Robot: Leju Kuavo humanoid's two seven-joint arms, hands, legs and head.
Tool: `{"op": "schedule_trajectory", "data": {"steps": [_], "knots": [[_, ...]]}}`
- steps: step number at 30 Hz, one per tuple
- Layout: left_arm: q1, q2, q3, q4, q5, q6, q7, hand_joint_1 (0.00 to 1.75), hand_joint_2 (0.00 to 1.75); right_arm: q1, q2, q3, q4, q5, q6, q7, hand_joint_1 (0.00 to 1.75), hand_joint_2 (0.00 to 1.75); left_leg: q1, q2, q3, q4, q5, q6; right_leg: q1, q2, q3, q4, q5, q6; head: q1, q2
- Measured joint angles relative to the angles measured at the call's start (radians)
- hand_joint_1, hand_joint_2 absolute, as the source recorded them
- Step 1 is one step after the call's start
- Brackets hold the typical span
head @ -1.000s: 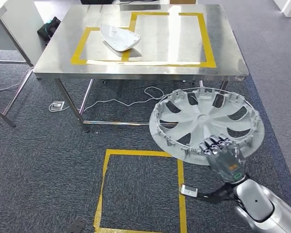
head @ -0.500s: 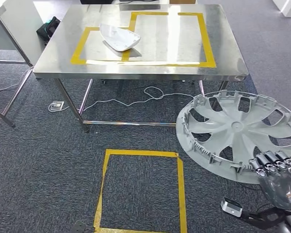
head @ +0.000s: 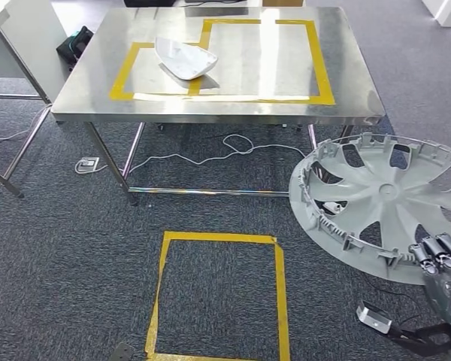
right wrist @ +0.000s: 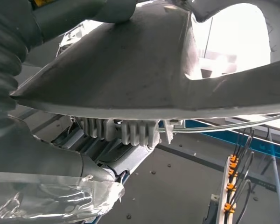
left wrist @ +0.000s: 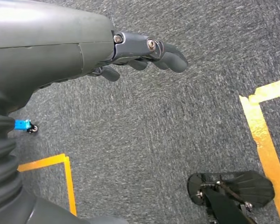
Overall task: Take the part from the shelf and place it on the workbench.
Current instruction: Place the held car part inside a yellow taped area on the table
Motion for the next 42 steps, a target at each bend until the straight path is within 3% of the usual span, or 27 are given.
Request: {"op": "schedule_trajectory", "data": {"steps": [29,35,39,41,42], "knots": [[0.004,-0.003,0.006,0.000,0.008,0.006,0.011,0.00,1.75,0.008,-0.003,-0.007,-0.003,0.000,0.005,-0.022,1.75,1.75,0.000,0.000,0.000,0.000,0.000,0.000,0.000,0.000,0.000,0.000,0.000,0.000,0.000,0.000],[0.004,-0.002,0.006,0.000,0.012,0.013,-0.009,0.00,1.75,0.003,0.010,0.002,0.007,0.001,0.003,-0.083,1.75,1.75,-0.005,0.000,-0.001,0.009,-0.009,0.014,-0.005,0.000,0.003,-0.002,-0.004,0.007,0.000,0.000],[0.003,-0.002,0.006,0.000,0.010,0.014,-0.014,0.00,1.75,0.001,0.018,0.003,0.014,0.002,0.002,-0.088,1.75,1.75,-0.007,0.002,0.004,0.009,-0.015,0.027,-0.007,0.004,0.009,-0.010,-0.009,0.020,-0.001,0.000],[0.004,-0.003,0.006,0.000,0.009,0.014,-0.014,0.00,1.75,0.000,0.020,0.003,0.016,0.001,0.002,-0.089,1.75,1.75,-0.001,0.009,0.021,-0.006,-0.014,0.036,-0.003,-0.011,0.006,0.004,-0.023,0.027,0.003,0.000],[0.004,-0.003,0.006,0.000,0.008,0.014,-0.014,0.00,1.75,-0.002,0.020,0.003,0.017,0.001,0.002,-0.089,1.75,1.75,0.002,0.014,0.029,-0.013,-0.013,0.039,-0.001,-0.024,-0.009,0.039,-0.044,0.030,0.007,0.000]]}}
